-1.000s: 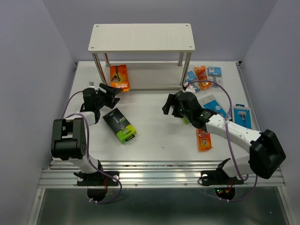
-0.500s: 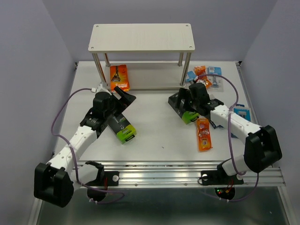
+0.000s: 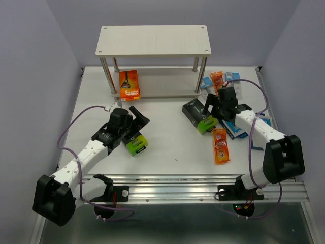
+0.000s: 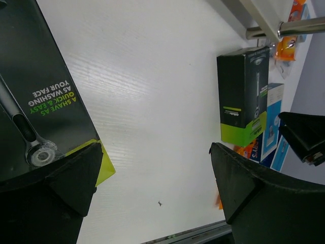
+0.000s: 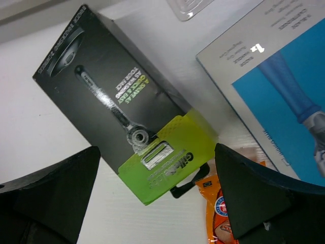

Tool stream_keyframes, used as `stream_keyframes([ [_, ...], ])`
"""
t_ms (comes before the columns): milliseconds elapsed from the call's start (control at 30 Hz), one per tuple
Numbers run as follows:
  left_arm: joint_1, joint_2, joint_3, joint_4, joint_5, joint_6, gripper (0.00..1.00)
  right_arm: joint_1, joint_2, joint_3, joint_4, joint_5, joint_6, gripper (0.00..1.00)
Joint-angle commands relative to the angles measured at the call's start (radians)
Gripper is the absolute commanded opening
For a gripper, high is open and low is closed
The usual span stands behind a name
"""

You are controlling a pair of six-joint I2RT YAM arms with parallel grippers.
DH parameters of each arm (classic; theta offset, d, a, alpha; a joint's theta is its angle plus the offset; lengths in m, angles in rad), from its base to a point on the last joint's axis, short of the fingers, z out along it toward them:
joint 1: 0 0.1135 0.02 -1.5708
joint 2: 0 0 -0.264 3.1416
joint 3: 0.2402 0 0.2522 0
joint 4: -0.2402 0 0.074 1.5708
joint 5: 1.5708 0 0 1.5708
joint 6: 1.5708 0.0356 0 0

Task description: Place and organize the shaving razors onto the shelf

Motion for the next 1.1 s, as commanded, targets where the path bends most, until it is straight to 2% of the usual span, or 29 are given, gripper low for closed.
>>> stream_keyframes([
  [0,-0.037,0.051,0.019,0.047,-0.005,0.000,0.99,-0.088,-0.029,0.063,0.000,0.021,-0.001,1.00],
  [167,-0.083,0.139,0.037,0.129,0.047,0.005,0.99,-0.216,-0.012,0.086,0.002,-0.094,0.008,1.00],
  [433,-0.143,0.244,0.070,0.205,0.112,0.009,0.99,-0.462,0.032,0.093,-0.004,-0.128,0.025,1.00],
  [500,-0.155,0.255,0.079,0.216,0.121,0.012,0.99,-0.519,0.049,0.096,-0.003,-0.189,0.027,1.00],
  [600,-0.163,0.266,0.082,0.224,0.129,0.017,0.99,-0.529,0.069,0.109,-0.017,-0.208,0.019,1.00],
  [800,-0.178,0.280,0.082,0.262,0.159,0.043,0.99,-0.529,-0.052,0.020,-0.021,-0.215,0.037,1.00],
  [900,-0.224,0.329,0.114,0.307,0.194,0.083,0.99,-0.529,-0.118,-0.029,-0.038,-0.159,0.053,1.00],
  [1000,-0.314,0.401,0.174,0.336,0.199,0.114,0.99,-0.529,-0.150,-0.026,-0.079,-0.102,0.063,1.00],
  [1067,-0.374,0.456,0.220,0.336,0.193,0.115,0.99,-0.529,-0.170,-0.028,-0.127,-0.120,0.056,1.00],
])
